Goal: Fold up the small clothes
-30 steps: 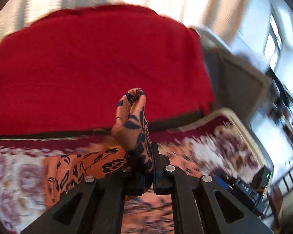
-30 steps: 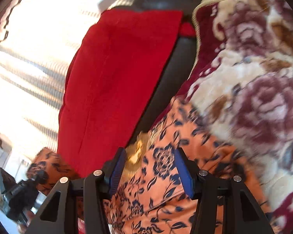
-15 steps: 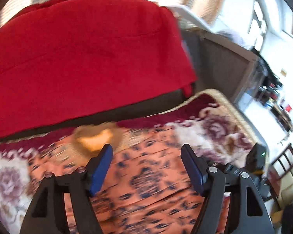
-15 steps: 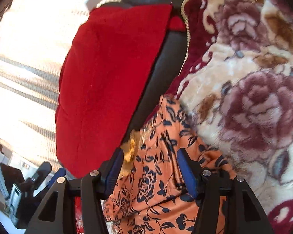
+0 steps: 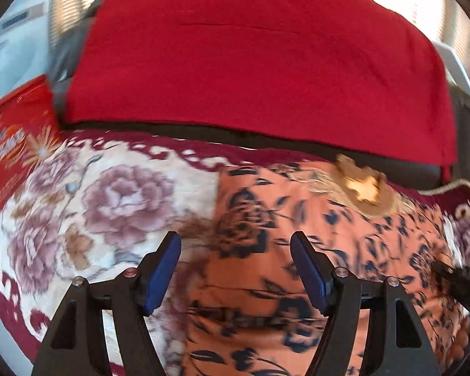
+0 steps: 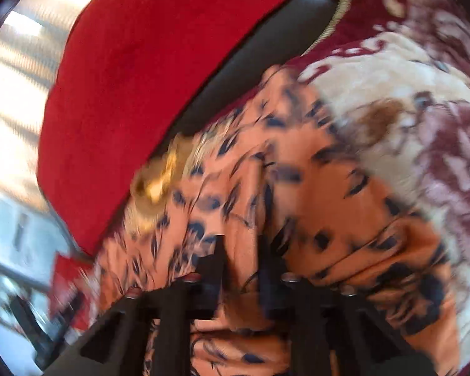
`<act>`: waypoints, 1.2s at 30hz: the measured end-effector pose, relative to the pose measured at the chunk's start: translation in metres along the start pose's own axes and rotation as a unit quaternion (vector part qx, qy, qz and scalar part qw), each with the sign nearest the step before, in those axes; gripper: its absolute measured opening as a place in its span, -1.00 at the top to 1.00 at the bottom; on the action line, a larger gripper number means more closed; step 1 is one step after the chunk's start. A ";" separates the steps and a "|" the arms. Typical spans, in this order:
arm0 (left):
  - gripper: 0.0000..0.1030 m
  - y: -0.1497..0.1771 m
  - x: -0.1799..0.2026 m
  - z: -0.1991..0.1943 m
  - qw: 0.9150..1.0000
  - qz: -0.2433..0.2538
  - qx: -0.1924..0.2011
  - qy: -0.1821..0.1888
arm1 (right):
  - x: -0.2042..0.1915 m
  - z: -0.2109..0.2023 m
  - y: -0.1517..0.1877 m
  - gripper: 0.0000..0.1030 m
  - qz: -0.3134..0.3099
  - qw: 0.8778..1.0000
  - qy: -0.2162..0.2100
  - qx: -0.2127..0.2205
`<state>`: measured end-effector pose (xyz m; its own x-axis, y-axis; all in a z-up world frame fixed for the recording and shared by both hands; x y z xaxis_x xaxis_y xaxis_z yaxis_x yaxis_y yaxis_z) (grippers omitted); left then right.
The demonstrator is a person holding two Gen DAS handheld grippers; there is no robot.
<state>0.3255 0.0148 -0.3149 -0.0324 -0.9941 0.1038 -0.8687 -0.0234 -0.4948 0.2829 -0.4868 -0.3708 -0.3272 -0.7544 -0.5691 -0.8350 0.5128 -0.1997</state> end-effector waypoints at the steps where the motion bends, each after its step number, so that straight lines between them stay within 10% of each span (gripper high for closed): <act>1: -0.42 0.003 -0.007 0.004 1.000 -0.007 0.002 -0.005 | -0.006 -0.004 0.002 0.74 -0.016 1.000 0.013 0.012; 8: -0.42 0.008 -0.010 0.015 1.000 -0.013 -0.005 -0.011 | -0.017 -0.060 -0.012 0.76 -0.032 0.985 0.063 0.159; 12: -0.42 0.019 0.015 0.041 0.998 0.027 -0.051 0.000 | 0.033 -0.049 -0.027 0.68 0.048 0.984 0.091 0.148; 18: -0.42 0.020 0.017 0.042 0.998 0.027 -0.051 0.001 | 0.057 -0.059 -0.029 0.64 0.109 0.988 0.003 0.113; 20: -0.42 0.023 0.013 0.048 0.997 0.030 -0.065 -0.009 | 0.074 -0.089 -0.029 0.21 0.151 0.974 -0.021 0.170; 21: -0.42 0.026 0.013 0.053 0.997 0.034 -0.074 -0.012 | 0.082 -0.099 -0.027 -0.35 0.167 0.968 -0.020 0.188; 24: -0.42 0.026 0.014 0.053 0.996 0.043 -0.072 -0.016 | 0.079 -0.127 -0.025 -0.45 0.144 0.957 -0.010 0.252; 30: -0.42 0.017 0.033 0.028 0.998 0.065 -0.007 -0.004 | 0.008 -0.087 -0.024 -0.30 0.005 0.983 -0.017 0.183; 36: -0.47 0.032 0.049 0.062 0.990 0.116 -0.068 -0.033 | 0.025 -0.026 -0.015 -0.10 0.055 0.995 0.027 0.077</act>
<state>0.3268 -0.0414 -0.3795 -0.2099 -0.9761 -0.0569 -0.9001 0.2157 -0.3785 0.2752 -0.5241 -0.3612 -0.4396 -0.7092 -0.5512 -0.7170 0.6467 -0.2602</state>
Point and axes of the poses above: each gripper's, at about its wrist camera, not at the fingertips, and z roughly the way its jaws point, x to its right, y to its underside, the point moved 8 cm from there along z, roughly the way its jaws point, and after that the axes turned 14 degrees about -x, right-handed, at the moved point
